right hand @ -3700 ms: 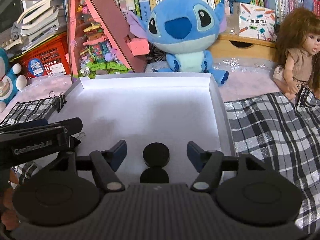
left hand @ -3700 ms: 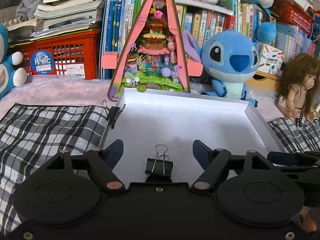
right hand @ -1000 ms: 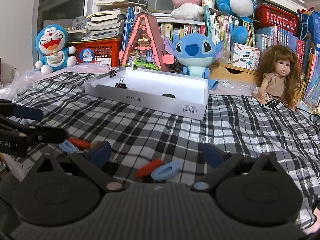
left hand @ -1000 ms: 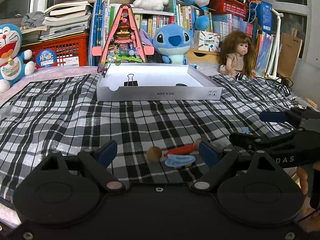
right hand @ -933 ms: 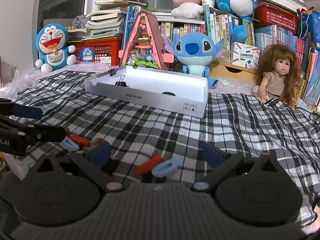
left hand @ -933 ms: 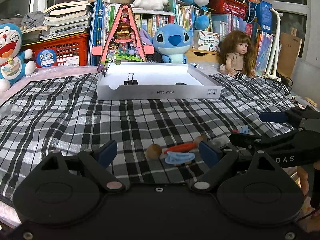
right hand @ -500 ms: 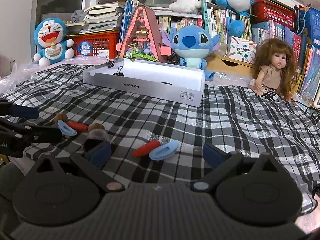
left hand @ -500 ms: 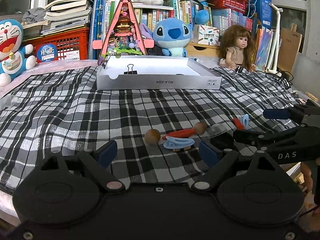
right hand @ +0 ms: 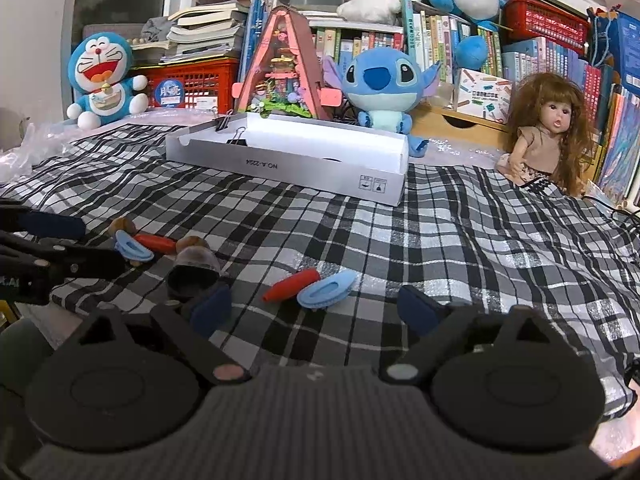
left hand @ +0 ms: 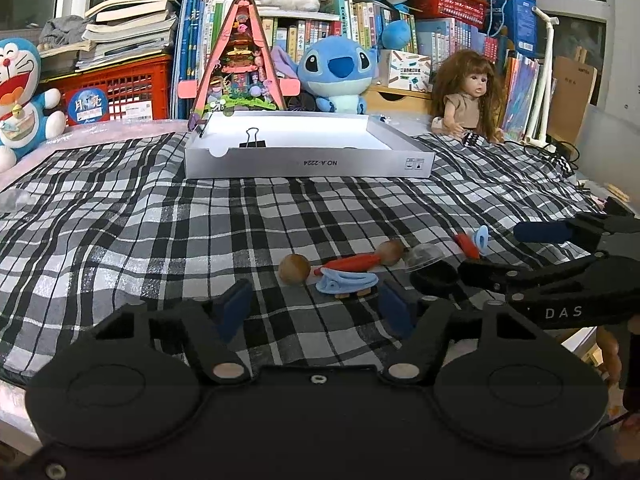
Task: Organize rigid objects
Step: 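Grasp a light-blue hair clip with the left gripper while the right gripper grasps the other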
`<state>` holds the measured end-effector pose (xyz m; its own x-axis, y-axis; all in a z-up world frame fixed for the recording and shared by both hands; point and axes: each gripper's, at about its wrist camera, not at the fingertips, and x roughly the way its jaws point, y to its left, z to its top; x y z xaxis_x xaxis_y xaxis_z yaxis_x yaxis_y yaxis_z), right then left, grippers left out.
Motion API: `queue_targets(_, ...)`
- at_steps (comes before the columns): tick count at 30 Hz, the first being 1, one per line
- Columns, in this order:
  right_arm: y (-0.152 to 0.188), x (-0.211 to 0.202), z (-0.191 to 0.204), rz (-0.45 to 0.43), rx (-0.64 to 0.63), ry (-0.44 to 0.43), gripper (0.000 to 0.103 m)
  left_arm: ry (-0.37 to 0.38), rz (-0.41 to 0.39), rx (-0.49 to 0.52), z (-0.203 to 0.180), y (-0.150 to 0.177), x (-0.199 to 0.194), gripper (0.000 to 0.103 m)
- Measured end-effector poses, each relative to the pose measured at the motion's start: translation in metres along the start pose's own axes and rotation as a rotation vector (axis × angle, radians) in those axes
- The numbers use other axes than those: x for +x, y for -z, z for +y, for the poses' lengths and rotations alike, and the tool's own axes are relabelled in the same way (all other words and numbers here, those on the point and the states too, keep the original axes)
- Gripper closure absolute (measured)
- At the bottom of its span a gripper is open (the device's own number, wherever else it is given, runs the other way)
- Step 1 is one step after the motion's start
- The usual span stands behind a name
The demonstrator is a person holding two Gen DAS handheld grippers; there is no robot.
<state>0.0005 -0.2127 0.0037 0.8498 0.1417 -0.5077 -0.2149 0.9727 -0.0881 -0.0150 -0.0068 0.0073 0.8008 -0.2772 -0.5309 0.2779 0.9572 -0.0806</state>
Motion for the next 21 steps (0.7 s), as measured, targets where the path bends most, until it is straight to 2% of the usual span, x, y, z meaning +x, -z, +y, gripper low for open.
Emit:
queue_targets(3,0.0,0.0,0.002,-0.004,-0.012,0.005,0.012,0.009,0.003,-0.005,-0.002,-0.001,0.0,0.044)
queue_targets(13,-0.005,0.006,-0.014,-0.01,-0.048,-0.029,0.023,0.039,0.002,-0.012,-0.015,-0.004,0.007,0.046)
queue_targets(21,-0.004,-0.002,-0.03,-0.023,-0.104,-0.059,0.026,0.032,0.003,-0.014,-0.019,-0.003,0.014,0.051)
